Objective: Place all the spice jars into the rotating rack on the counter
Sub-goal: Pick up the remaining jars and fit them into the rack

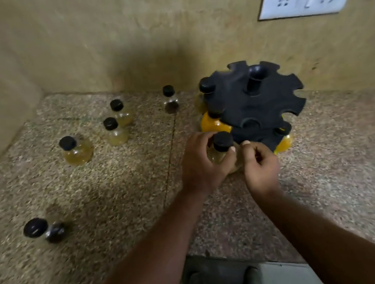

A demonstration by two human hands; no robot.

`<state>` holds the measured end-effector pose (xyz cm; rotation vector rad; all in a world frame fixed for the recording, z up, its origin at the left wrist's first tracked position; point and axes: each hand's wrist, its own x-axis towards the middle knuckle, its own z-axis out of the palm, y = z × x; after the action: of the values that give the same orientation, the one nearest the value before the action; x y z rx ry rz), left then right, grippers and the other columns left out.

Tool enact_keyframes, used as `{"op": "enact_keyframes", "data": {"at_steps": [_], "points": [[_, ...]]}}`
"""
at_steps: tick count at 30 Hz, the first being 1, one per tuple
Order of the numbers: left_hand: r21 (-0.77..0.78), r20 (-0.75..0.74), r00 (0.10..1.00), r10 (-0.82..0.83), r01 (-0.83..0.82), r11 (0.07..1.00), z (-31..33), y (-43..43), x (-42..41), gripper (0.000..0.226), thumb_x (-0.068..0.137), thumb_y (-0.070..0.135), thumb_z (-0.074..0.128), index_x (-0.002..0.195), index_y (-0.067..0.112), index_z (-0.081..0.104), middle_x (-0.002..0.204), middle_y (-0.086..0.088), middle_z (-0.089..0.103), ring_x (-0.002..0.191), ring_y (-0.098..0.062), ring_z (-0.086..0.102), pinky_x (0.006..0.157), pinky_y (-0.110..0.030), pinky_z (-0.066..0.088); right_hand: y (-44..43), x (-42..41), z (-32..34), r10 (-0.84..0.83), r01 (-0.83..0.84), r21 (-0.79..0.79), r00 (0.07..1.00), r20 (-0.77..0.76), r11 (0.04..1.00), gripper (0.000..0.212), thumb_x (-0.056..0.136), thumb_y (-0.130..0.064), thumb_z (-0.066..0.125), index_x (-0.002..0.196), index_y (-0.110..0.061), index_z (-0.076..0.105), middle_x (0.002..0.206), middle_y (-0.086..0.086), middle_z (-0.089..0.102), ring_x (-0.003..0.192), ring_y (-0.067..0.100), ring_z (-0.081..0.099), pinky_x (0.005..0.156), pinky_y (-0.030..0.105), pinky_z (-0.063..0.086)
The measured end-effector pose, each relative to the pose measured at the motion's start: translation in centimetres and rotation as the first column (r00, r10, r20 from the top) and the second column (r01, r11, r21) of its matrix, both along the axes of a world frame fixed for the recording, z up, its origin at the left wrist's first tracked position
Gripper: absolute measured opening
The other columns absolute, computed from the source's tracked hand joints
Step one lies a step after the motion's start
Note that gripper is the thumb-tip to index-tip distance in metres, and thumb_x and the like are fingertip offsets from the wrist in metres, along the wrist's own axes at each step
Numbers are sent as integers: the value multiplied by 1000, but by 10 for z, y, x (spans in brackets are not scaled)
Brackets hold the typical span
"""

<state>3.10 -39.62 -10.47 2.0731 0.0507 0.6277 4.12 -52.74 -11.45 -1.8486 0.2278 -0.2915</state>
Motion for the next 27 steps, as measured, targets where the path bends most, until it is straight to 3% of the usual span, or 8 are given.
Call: {"op": "enact_keyframes", "data": {"at_steps": [2,5,7,10,15,17,19,27], "points": [[15,23,998,-58,57,998,6,-18,5,44,74,40,76,109,15,65,104,2,60,95,-13,57,81,-24,48,-18,4,11,-29,28,99,1000,7,995,34,101,-29,58,73,-10,64,65,-3,58,63,7,49,58,24,40],[39,53,995,-87,85,996,11,-34,12,48,74,42,75,110,12,66,106,0,61,96,-13,58,83,-27,50,-34,9,24,-26,31,227,999,-26,973,51,102,-39,54,77,6,60,68,10,54,65,14,48,60,31,40],[36,52,995,-89,87,996,14,-41,17,48,74,43,75,110,12,67,105,0,62,95,-14,60,82,-32,53,-41,12,33,-57,74,306,996,-63,949,56,101,-44,53,75,4,63,68,11,58,64,17,52,61,31,43],[0,31,996,-82,82,997,16,-48,22,49,74,43,75,114,16,67,109,3,61,98,-12,61,83,-35,54,-46,19,50,-80,122,428,990,-115,895,45,100,-42,58,77,-5,70,66,5,65,58,13,57,55,26,47],[0,2,998,-64,64,998,18,-54,29,53,79,49,74,123,21,64,116,4,56,107,-11,59,87,-36,55,-50,31,71,92,37,592,978,-186,805,21,98,-24,65,84,-12,75,74,4,72,61,14,65,59,28,55],[3,-14,998,-68,69,998,19,-55,31,54,81,54,72,124,22,64,119,3,56,110,-10,57,88,-37,55,-49,32,79,140,28,654,969,-203,756,18,99,-17,63,86,-9,72,65,2,71,52,11,65,52,23,53],[17,-30,998,-56,57,998,19,-56,33,56,82,59,69,126,23,64,121,2,57,112,-12,57,89,-37,55,-48,33,84,155,36,658,961,-231,752,17,101,-14,59,88,-8,68,51,-4,63,39,4,56,39,17,44],[-26,-73,997,26,-28,999,17,-62,35,53,86,53,70,130,25,59,126,-1,57,114,-17,56,88,-37,53,-45,29,93,215,-10,631,944,-249,776,17,103,-11,54,90,-8,64,52,-4,64,32,0,49,33,15,38]]}}
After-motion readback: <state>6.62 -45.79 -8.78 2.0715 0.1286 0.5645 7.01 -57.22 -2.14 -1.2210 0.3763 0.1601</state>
